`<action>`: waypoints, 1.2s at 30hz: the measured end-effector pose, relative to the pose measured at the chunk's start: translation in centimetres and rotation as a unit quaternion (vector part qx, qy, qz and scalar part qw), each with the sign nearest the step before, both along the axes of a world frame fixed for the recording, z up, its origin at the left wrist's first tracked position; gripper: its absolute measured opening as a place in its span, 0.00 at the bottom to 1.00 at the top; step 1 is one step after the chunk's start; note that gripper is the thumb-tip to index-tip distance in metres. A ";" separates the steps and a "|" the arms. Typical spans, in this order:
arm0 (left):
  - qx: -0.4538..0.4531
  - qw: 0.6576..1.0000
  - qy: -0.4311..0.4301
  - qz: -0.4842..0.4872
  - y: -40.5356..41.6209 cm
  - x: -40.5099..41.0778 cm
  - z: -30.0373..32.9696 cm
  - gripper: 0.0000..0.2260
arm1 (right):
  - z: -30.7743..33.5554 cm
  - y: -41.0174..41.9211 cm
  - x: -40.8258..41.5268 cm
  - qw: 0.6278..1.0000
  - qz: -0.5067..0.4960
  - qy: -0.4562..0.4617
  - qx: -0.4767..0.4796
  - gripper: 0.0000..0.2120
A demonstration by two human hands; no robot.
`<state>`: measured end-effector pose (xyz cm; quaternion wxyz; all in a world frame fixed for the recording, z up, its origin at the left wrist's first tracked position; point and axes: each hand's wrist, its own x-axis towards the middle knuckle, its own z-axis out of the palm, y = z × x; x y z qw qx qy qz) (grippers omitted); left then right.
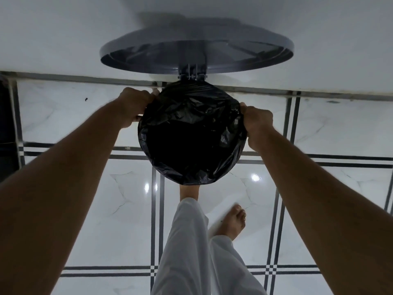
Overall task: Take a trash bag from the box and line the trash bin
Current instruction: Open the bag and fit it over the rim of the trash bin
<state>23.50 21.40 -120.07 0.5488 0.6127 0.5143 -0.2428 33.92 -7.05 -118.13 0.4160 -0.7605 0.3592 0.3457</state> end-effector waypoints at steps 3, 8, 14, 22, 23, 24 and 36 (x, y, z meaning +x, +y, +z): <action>0.021 0.998 0.033 -0.053 -0.6 1.5 0.2 0.13 | -0.1 0.3 0.8 1.000 0.000 0.021 0.011 0.07; 0.010 0.998 0.064 -0.003 -1.1 2.3 -1.7 0.13 | -1.3 0.5 1.2 0.999 0.021 0.028 -0.001 0.04; -0.039 0.995 0.095 -0.002 0.0 0.5 0.2 0.11 | -0.8 0.8 0.4 0.995 0.085 -0.036 -0.042 0.16; -0.081 0.996 -0.021 0.014 0.7 -0.6 0.0 0.21 | -0.6 1.1 -2.0 0.988 0.093 -0.116 -0.037 0.17; -0.086 0.996 -0.029 0.013 0.7 -0.7 -0.4 0.21 | -0.8 1.0 -2.1 0.994 0.056 -0.095 -0.021 0.18; -0.094 0.995 -0.037 0.010 0.8 -0.8 -0.7 0.22 | -0.8 1.0 -2.0 0.998 0.012 -0.069 -0.004 0.19; -0.025 0.995 0.003 -0.096 1.3 3.6 -2.8 0.13 | -2.8 1.2 1.9 0.995 -0.055 0.079 0.031 0.21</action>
